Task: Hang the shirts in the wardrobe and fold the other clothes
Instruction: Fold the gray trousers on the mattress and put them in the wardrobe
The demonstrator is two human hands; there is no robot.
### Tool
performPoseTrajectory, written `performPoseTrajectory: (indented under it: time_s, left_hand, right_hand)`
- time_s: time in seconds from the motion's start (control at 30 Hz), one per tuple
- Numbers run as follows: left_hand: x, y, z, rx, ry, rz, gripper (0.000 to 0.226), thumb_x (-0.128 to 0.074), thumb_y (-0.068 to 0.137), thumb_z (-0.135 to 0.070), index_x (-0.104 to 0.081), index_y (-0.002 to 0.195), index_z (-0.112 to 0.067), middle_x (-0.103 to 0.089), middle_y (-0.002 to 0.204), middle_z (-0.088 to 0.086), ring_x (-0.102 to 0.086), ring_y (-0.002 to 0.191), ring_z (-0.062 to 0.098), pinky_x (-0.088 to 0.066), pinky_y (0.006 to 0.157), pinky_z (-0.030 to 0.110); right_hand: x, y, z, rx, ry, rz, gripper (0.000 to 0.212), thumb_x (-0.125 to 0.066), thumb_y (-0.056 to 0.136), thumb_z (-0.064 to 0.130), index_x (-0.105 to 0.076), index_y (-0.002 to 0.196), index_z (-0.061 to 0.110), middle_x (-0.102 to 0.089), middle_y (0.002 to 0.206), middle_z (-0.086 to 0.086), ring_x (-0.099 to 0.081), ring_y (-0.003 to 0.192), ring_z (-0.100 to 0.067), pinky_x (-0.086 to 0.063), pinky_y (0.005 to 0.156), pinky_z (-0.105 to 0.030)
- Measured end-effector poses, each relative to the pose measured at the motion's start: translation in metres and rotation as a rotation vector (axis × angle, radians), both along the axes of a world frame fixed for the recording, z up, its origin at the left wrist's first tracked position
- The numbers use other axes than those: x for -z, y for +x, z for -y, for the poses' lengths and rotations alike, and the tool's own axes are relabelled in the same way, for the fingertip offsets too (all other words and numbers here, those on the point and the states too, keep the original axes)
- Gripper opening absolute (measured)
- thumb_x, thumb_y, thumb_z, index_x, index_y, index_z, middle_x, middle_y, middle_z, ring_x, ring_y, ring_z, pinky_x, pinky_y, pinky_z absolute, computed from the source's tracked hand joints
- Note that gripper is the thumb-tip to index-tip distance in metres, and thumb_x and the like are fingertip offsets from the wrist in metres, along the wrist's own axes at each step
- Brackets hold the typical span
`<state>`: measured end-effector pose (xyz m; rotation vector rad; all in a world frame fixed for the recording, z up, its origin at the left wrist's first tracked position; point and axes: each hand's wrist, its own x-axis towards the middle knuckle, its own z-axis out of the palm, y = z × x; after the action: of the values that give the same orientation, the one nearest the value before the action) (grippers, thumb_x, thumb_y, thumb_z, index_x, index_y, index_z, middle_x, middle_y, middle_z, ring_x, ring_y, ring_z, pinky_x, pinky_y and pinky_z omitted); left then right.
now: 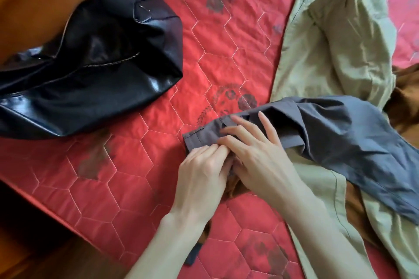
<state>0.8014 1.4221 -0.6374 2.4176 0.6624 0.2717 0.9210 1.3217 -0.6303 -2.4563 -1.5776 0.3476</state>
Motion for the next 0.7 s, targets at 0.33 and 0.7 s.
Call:
performPoseTrajectory:
  time_s: [0.33, 0.7]
  left_hand:
    - [-0.096, 0.025, 0.025, 0.042, -0.316, 0.276, 0.03, -0.082, 0.086, -0.042, -0.071, 0.101, -0.018, -0.07, 0.09, -0.011, -0.068, 0.085, 0.011, -0.056, 0.076, 0.033]
    - [-0.189, 0.004, 0.128, 0.227, -0.209, 0.107, 0.024, -0.058, 0.087, -0.025, -0.071, 0.107, -0.026, -0.066, 0.105, -0.016, -0.067, 0.1, 0.01, -0.052, 0.081, 0.025]
  right_hand:
    - [-0.117, 0.017, 0.08, 0.221, 0.204, -0.014, 0.014, -0.06, 0.095, 0.023, -0.073, 0.096, 0.02, -0.056, 0.079, 0.007, -0.061, 0.079, -0.017, -0.037, 0.115, -0.032]
    - [-0.323, -0.041, 0.254, 0.764, 0.668, -0.055, 0.039, -0.05, 0.087, 0.014, -0.071, 0.105, 0.042, -0.064, 0.107, 0.034, -0.057, 0.093, 0.016, -0.045, 0.093, -0.008]
